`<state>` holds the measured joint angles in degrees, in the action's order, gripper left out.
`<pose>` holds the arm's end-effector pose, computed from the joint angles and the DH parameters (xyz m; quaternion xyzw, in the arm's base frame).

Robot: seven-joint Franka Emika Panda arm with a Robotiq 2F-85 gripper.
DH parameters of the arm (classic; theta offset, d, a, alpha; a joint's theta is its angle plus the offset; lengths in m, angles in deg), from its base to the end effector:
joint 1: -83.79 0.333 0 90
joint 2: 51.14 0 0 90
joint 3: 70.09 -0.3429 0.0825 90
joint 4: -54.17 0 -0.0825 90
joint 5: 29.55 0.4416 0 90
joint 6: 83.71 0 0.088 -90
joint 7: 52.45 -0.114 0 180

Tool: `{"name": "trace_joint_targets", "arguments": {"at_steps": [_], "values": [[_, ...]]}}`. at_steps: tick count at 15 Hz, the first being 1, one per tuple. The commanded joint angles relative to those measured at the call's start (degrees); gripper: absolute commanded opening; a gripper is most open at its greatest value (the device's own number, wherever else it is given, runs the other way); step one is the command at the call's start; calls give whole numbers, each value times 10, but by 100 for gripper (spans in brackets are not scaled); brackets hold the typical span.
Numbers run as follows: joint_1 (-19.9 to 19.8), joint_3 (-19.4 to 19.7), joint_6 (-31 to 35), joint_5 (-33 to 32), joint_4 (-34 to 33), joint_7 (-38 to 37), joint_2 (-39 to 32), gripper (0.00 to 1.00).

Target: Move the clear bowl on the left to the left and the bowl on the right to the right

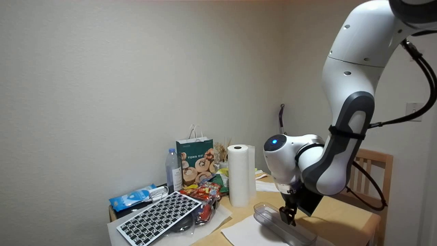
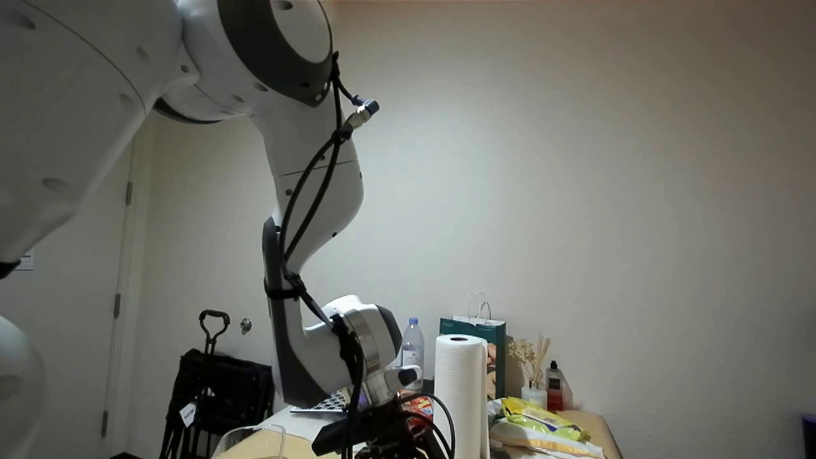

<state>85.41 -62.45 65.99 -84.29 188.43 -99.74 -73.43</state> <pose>0.5231 -0.0455 0.1210 0.9707 -0.0255 0.0245 0.2377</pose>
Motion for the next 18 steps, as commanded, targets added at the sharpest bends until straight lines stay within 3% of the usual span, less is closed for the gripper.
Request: {"name": "trace_joint_targets", "arguments": {"at_steps": [1, 2, 3, 4, 14, 16, 18], "values": [[-13, 3, 42, 2, -16, 36, -48, 100], [-13, 6, 54, 0, -18, 40, -57, 100], [-12, 10, 64, -1, -22, 43, -63, 82], [-12, 13, 75, 0, -25, 49, -69, 73], [-24, 12, 80, 0, -48, 57, -81, 7], [-29, 10, 79, 4, -49, 61, -82, 1], [-36, 4, 79, 14, -50, 70, -82, 3]]}}
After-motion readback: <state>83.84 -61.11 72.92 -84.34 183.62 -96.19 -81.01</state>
